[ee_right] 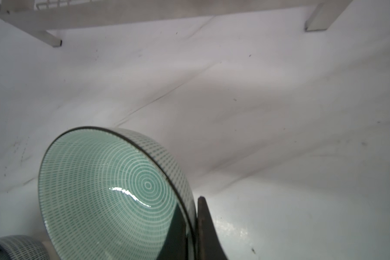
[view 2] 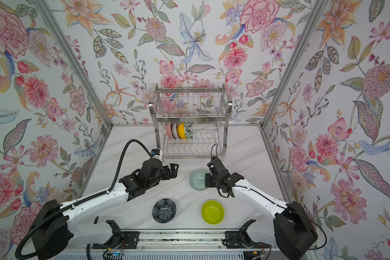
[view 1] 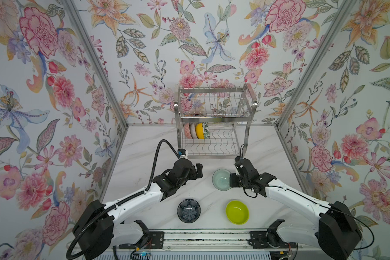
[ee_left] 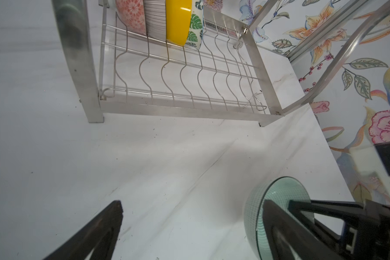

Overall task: Load bowls into a dish rack
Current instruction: Pick up the bowl from the bottom-center of the table, then place the bowl in the dish rack.

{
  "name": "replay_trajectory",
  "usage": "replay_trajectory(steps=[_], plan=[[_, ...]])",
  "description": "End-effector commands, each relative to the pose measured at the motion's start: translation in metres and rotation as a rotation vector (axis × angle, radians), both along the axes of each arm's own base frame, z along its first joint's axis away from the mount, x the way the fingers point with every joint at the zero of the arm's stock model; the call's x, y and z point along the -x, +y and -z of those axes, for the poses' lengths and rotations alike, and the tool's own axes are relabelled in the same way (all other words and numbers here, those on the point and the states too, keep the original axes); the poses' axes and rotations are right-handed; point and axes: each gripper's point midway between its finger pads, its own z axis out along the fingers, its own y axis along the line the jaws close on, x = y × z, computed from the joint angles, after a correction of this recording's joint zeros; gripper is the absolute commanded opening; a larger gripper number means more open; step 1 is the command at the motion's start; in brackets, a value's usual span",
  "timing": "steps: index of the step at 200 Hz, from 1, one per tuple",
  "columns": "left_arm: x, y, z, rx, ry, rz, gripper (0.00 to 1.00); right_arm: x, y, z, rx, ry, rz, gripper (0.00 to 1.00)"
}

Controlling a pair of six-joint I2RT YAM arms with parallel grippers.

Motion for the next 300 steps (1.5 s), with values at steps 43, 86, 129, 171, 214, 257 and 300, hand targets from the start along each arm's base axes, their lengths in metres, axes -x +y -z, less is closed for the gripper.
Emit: replay_trajectory(steps=[43,86,129,171,214,257,300], plan=[[-0.022,-0.035,-0.054,-0.377,-0.253,0.001,0.99,-0.032,-0.051,-0.041,-0.125,-0.142,0.130,0.00],[-0.040,-0.049,-0.049,-0.644,-0.279,0.042,0.99,-0.051,-0.043,-0.055,-0.192,-0.189,0.119,0.00],[-0.037,-0.058,-0.043,-0.705,-0.333,0.078,0.99,-0.071,-0.036,-0.062,-0.201,-0.192,0.123,0.00],[-0.023,-0.089,-0.040,-0.468,-0.310,0.193,0.99,-0.079,-0.033,-0.067,-0.237,-0.236,0.136,0.00],[-0.021,-0.112,-0.040,-0.313,-0.285,0.225,0.99,-0.080,-0.029,-0.083,-0.321,-0.320,0.153,0.00],[-0.020,-0.134,-0.045,-0.163,-0.247,0.261,0.99,-0.084,-0.032,-0.094,-0.349,-0.399,0.204,0.00],[-0.021,-0.146,-0.064,0.077,-0.212,0.285,0.99,-0.092,-0.031,-0.092,-0.337,-0.440,0.245,0.00]])
